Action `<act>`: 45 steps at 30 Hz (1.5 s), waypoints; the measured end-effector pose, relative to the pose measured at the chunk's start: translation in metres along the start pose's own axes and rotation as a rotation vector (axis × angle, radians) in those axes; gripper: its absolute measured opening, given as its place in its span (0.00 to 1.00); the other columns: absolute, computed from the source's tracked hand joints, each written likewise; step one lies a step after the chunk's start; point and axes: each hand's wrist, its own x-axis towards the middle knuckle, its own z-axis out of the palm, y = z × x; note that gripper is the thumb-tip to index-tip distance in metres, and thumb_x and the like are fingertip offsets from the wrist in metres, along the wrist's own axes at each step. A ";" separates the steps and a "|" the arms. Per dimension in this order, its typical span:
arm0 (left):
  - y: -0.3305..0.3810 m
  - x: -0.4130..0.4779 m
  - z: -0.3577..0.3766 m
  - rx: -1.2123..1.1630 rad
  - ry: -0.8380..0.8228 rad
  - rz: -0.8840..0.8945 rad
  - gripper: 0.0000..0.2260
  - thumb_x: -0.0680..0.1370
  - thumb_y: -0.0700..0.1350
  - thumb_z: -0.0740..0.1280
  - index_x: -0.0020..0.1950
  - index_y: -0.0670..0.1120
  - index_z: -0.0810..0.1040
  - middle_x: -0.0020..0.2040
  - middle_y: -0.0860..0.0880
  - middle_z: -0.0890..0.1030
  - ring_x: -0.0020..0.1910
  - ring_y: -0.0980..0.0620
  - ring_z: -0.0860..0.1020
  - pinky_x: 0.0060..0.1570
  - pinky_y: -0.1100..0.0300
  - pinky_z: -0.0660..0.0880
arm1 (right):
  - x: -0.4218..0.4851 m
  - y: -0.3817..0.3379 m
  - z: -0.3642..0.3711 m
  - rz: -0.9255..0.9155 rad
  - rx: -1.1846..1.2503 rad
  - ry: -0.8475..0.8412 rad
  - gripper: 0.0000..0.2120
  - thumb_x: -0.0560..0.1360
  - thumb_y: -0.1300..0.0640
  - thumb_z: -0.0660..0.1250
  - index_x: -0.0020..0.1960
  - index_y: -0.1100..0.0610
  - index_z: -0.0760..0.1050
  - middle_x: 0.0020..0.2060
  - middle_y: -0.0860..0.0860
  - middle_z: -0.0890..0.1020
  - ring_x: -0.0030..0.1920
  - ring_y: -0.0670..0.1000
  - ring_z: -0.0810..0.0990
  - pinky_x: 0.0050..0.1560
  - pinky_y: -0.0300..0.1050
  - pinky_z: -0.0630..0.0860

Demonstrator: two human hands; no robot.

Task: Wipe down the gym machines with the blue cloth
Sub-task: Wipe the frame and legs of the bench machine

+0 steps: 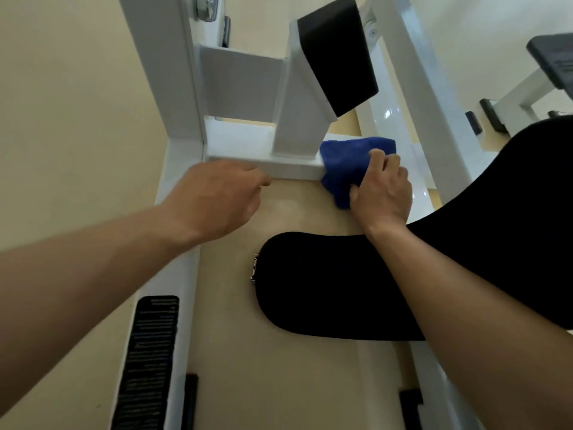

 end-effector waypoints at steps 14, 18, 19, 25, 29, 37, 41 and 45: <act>-0.079 -0.071 -0.060 0.047 -0.070 -0.233 0.13 0.79 0.45 0.62 0.62 0.51 0.78 0.61 0.52 0.78 0.54 0.45 0.80 0.49 0.51 0.76 | -0.056 -0.176 0.015 0.028 0.659 -0.095 0.12 0.79 0.55 0.64 0.61 0.56 0.72 0.60 0.55 0.70 0.51 0.59 0.77 0.51 0.52 0.76; -0.087 -0.084 -0.062 0.041 -0.082 -0.268 0.13 0.80 0.46 0.61 0.62 0.52 0.77 0.61 0.54 0.78 0.55 0.47 0.80 0.49 0.52 0.76 | -0.047 -0.186 0.015 -0.141 0.499 -0.128 0.12 0.80 0.57 0.61 0.63 0.56 0.72 0.60 0.56 0.72 0.52 0.60 0.77 0.46 0.49 0.71; -0.088 -0.086 -0.062 0.037 -0.084 -0.267 0.13 0.80 0.46 0.61 0.62 0.52 0.77 0.61 0.54 0.78 0.54 0.47 0.80 0.49 0.52 0.76 | -0.043 -0.180 0.015 -0.195 0.440 -0.117 0.12 0.80 0.56 0.62 0.63 0.56 0.73 0.60 0.56 0.72 0.51 0.60 0.77 0.45 0.49 0.72; -0.089 -0.089 -0.062 0.014 -0.085 -0.279 0.12 0.80 0.46 0.61 0.62 0.51 0.77 0.61 0.54 0.77 0.54 0.47 0.80 0.48 0.51 0.77 | -0.030 -0.129 0.008 -0.226 0.171 -0.023 0.11 0.79 0.55 0.63 0.60 0.55 0.76 0.60 0.55 0.75 0.51 0.60 0.79 0.45 0.50 0.74; -0.086 -0.086 -0.063 0.013 -0.083 -0.294 0.12 0.79 0.46 0.61 0.62 0.51 0.77 0.61 0.53 0.77 0.54 0.47 0.80 0.48 0.51 0.76 | -0.036 -0.143 0.000 -0.337 0.132 0.044 0.11 0.72 0.59 0.71 0.53 0.59 0.79 0.53 0.60 0.77 0.49 0.63 0.79 0.36 0.50 0.70; -0.054 -0.054 -0.055 -0.016 -0.089 -0.264 0.12 0.79 0.47 0.60 0.60 0.52 0.78 0.61 0.52 0.77 0.54 0.46 0.79 0.50 0.50 0.76 | -0.023 -0.130 -0.017 -0.686 -0.074 0.036 0.18 0.62 0.59 0.79 0.50 0.58 0.80 0.48 0.58 0.79 0.44 0.60 0.79 0.32 0.48 0.72; -0.024 -0.032 -0.038 -0.070 -0.060 -0.206 0.11 0.79 0.45 0.61 0.58 0.49 0.79 0.59 0.50 0.77 0.52 0.45 0.79 0.49 0.51 0.76 | -0.008 -0.046 -0.008 -0.603 -0.217 0.084 0.13 0.68 0.61 0.74 0.52 0.61 0.79 0.48 0.60 0.79 0.41 0.62 0.79 0.32 0.52 0.76; 0.005 -0.012 -0.021 -0.127 -0.052 -0.191 0.12 0.79 0.45 0.61 0.59 0.50 0.79 0.61 0.52 0.77 0.53 0.46 0.79 0.50 0.53 0.75 | 0.010 0.006 -0.019 -0.256 -0.232 0.012 0.09 0.74 0.63 0.69 0.54 0.60 0.77 0.50 0.60 0.77 0.45 0.63 0.79 0.38 0.53 0.75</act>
